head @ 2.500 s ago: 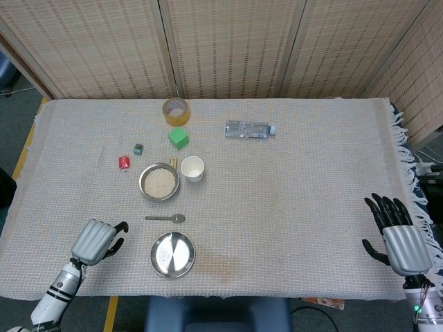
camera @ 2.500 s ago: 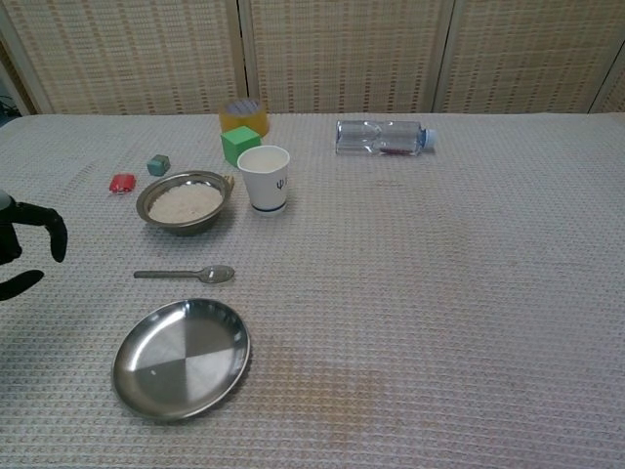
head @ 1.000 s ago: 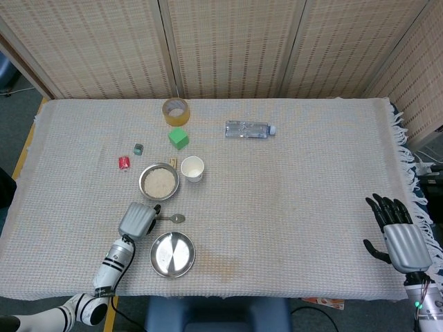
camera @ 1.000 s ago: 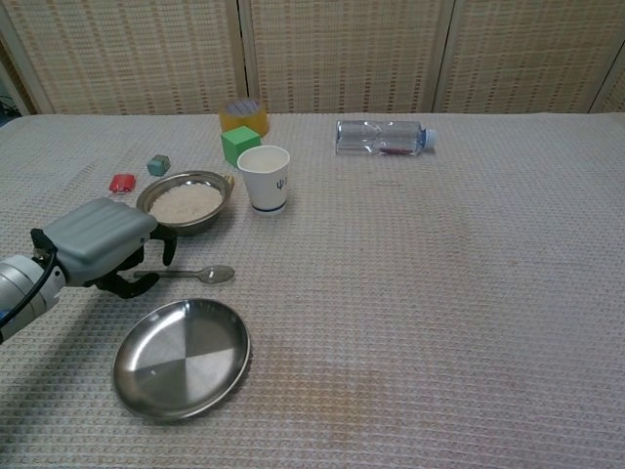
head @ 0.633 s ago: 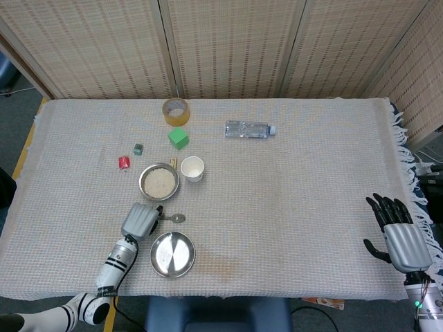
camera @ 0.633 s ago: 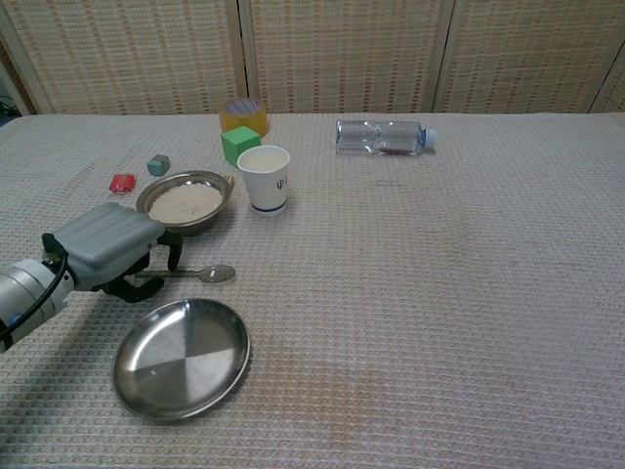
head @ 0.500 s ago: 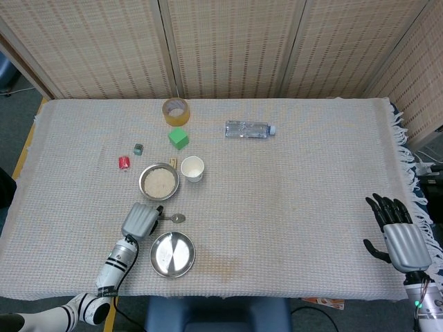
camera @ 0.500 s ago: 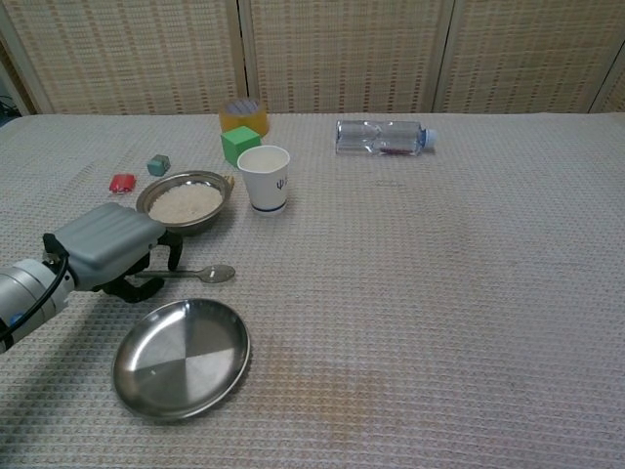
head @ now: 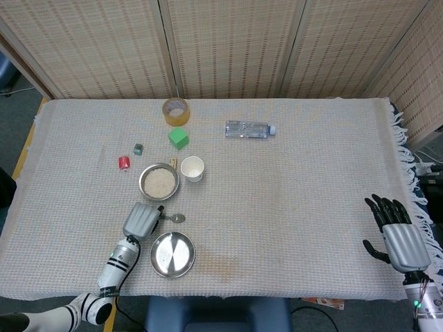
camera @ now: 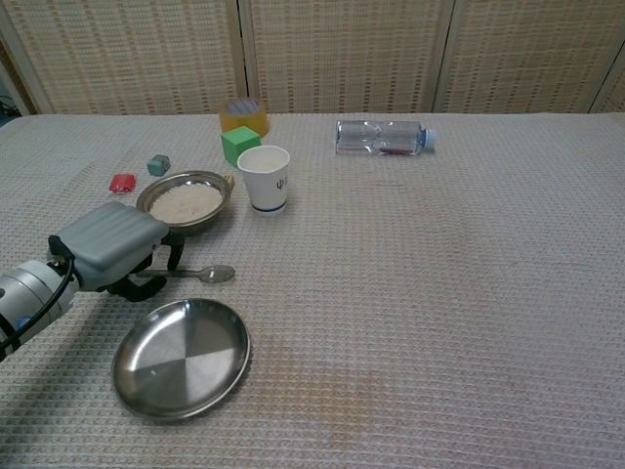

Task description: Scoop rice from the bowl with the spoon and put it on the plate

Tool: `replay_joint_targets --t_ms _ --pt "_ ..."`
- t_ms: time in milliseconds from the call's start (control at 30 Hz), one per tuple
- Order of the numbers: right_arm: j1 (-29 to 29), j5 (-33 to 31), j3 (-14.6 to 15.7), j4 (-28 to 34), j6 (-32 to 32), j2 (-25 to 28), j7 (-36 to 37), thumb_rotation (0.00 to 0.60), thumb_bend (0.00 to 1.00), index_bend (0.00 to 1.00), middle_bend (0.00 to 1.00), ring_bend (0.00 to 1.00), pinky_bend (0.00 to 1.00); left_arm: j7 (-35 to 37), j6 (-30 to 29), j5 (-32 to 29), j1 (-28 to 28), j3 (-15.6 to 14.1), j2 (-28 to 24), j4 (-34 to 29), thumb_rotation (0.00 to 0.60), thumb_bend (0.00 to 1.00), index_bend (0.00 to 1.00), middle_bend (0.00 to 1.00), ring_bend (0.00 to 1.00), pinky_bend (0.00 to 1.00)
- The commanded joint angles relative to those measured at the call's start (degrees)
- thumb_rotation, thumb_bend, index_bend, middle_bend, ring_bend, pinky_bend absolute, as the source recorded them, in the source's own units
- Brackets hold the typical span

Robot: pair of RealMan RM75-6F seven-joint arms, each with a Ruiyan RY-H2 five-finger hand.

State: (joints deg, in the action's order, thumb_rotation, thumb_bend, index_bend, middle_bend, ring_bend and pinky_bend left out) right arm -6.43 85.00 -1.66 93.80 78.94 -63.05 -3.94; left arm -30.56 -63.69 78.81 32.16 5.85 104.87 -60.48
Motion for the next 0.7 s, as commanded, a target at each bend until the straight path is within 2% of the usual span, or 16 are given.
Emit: replay_joint_targets --t_ms 33,467,700 --pt "0.0 -0.1 0.0 0.0 -0.1 0.0 0.0 0.600 0.20 0.00 0.00 0.00 0.00 0.0 -0.2 0.0 0.0 0.0 0.1 0.1 0.600 0.40 0.50 1.00 1.00 1.00" --pt "0.0 -0.1 0.1 0.2 -0.1 0.0 -0.3 0.600 0.20 0.00 0.00 0.00 0.00 0.7 -0.8 -0.1 -0.3 -0.2 -0.5 -0.2 0.600 0.40 0.55 1.00 1.00 1.00" --pt "-0.2 -0.2 0.3 0.2 -0.6 -0.2 -0.8 0.600 0.20 0.00 0.00 0.00 0.00 1.7 -0.8 -0.9 -1.1 -0.3 -2.8 -2.1 0.600 0.40 0.56 1.00 1.00 1.00"
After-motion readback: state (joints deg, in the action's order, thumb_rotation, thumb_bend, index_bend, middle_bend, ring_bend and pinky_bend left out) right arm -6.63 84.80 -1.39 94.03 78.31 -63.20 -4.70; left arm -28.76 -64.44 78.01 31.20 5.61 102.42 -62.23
